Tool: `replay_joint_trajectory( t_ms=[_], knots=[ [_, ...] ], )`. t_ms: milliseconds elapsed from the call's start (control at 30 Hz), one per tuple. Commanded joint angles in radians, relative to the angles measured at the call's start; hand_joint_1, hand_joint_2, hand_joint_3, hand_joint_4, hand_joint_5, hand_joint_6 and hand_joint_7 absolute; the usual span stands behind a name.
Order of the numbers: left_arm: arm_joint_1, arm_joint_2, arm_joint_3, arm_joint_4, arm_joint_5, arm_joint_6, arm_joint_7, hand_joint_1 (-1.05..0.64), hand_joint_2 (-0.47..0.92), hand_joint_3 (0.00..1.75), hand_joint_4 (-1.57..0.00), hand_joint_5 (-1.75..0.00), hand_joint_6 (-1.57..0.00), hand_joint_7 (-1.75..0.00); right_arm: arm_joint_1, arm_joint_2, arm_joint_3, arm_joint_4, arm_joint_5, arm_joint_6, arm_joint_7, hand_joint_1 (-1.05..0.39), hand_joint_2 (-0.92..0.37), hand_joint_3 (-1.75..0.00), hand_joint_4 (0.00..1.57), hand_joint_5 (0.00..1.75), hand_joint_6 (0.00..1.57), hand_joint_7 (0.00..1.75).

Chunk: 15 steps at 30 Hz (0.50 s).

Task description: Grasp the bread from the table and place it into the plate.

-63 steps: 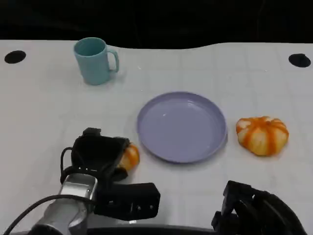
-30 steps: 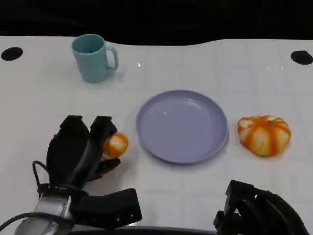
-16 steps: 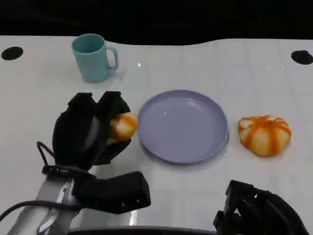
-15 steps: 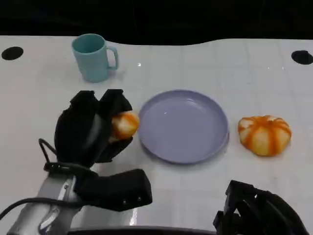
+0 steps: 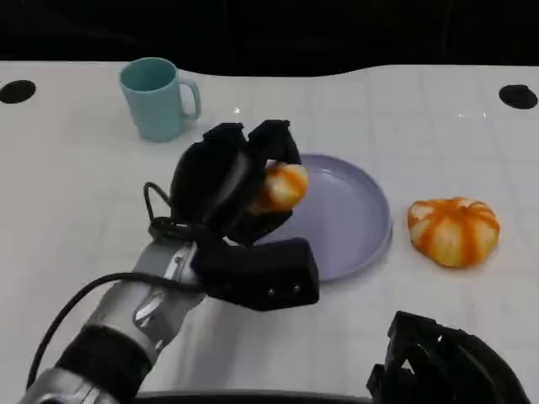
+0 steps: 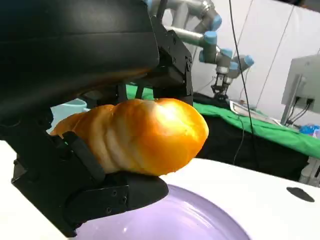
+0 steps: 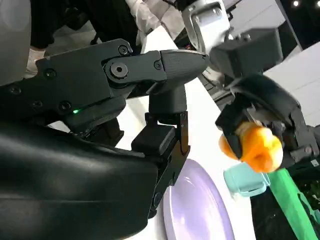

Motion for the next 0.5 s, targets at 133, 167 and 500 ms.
replay_joint_trajectory(
  t_ms=[133,167,500],
  knots=[
    [-0.126,-0.049,-0.031,0.188,-0.017,-0.039,-0.021,-0.16,0.42,1.20,-0.98,-1.75,-0.76,-1.75,0.008,-0.006,0.001,-0.005,0.003,-0.009,0.003,-0.71,-0.92,-0.24,0.86,1.60,0.77,1.37],
    [-0.141,-0.057,-0.036,0.211,-0.017,-0.035,-0.027,-0.16,0.45,1.13,-0.97,-1.75,-0.74,-1.75,0.009,-0.005,0.003,-0.007,0.000,-0.011,0.000,-0.71,-0.92,-0.24,0.86,1.60,0.77,1.36],
    [-0.237,-0.101,-0.078,0.373,-0.023,0.004,-0.123,-0.16,0.66,0.66,-0.85,-1.75,-0.67,-1.60,0.023,-0.002,0.019,-0.027,0.001,-0.011,-0.007,-0.71,-0.92,-0.24,0.86,1.61,0.78,1.38]
  ],
)
